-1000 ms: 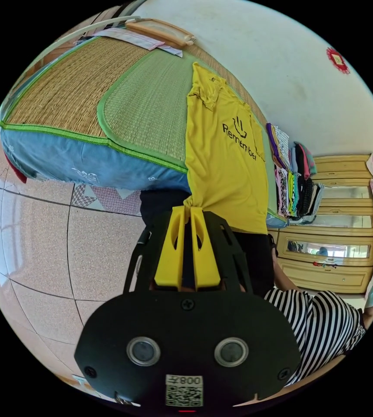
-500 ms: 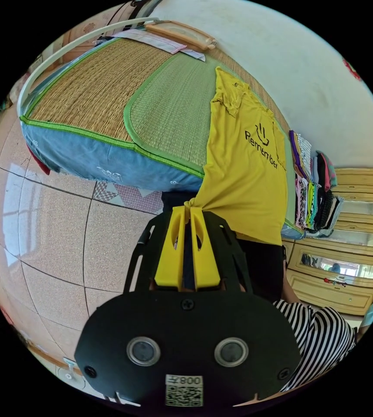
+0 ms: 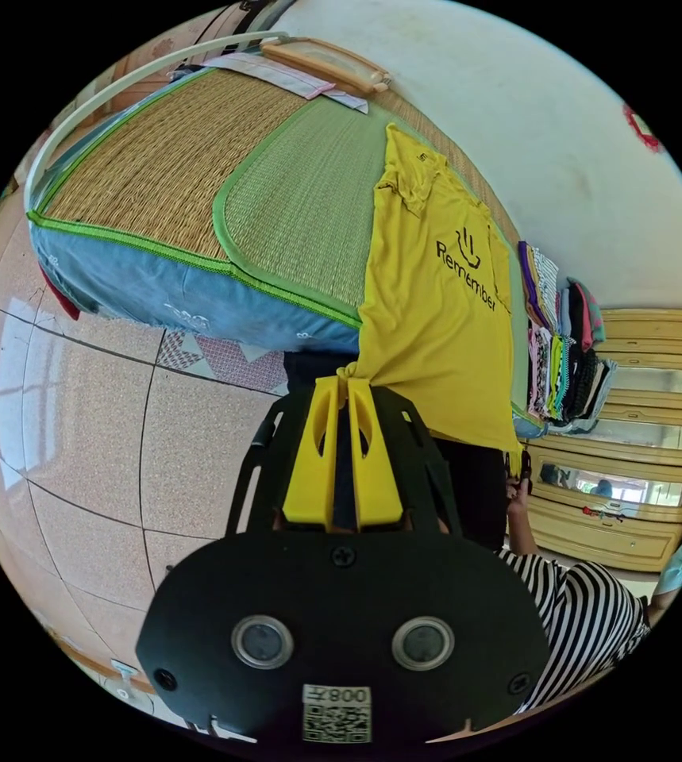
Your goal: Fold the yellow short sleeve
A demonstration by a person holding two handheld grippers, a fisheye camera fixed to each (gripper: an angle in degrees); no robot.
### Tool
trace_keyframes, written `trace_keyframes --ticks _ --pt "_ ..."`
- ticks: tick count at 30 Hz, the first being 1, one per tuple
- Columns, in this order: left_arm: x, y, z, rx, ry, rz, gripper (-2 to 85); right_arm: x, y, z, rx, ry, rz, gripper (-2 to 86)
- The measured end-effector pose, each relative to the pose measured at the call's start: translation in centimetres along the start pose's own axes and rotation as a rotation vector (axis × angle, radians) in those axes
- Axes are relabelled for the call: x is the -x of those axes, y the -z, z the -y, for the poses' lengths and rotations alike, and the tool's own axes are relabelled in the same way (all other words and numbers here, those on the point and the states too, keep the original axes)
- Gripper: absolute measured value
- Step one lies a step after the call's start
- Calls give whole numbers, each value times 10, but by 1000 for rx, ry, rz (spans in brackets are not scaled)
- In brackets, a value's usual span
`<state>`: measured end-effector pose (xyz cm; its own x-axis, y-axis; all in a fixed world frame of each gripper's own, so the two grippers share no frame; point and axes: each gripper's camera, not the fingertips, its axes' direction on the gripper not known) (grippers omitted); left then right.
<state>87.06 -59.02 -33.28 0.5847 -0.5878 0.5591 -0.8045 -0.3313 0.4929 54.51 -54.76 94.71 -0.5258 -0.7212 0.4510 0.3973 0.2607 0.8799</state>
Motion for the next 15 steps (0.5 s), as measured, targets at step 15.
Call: trace_keyframes --ticks 15 --pt "5 -21 6 4 -9 -17 20 38 -10 -5 13 61 -216 25"
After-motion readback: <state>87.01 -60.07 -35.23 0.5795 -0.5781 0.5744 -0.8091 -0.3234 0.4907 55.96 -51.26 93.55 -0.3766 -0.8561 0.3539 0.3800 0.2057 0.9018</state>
